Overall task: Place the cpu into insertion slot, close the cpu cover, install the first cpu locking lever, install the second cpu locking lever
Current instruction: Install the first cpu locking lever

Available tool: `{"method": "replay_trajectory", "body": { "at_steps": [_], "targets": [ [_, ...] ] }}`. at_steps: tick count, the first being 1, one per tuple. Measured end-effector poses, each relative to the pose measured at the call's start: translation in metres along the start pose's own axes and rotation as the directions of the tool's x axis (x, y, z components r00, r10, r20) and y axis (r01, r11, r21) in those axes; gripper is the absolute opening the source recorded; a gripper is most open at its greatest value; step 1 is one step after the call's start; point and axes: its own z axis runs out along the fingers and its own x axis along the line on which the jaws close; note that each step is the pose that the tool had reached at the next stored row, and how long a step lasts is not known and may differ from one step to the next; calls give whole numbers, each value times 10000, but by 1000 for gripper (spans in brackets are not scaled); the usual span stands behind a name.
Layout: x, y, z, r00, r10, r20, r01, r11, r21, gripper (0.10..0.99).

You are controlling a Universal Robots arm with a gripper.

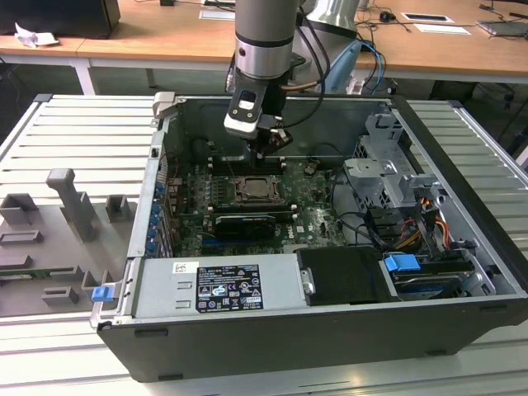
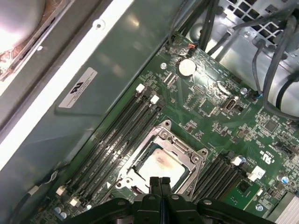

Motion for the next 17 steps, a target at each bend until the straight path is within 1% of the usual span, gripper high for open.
{"method": "replay_trajectory", "body": {
  "at_steps": [2,5,9,13,17],
  "targets": [
    [0,0,0,9998,-177,-6,177,9998,1,106],
    [0,0,0,9979,-642,-20,642,9979,8,106],
    [0,0,0,9956,-933,-29,933,9956,11,106],
    [0,0,0,9919,-1266,-39,1266,9920,14,106],
    [0,0,0,9869,-1610,-50,1610,9870,18,106]
  ]
}}
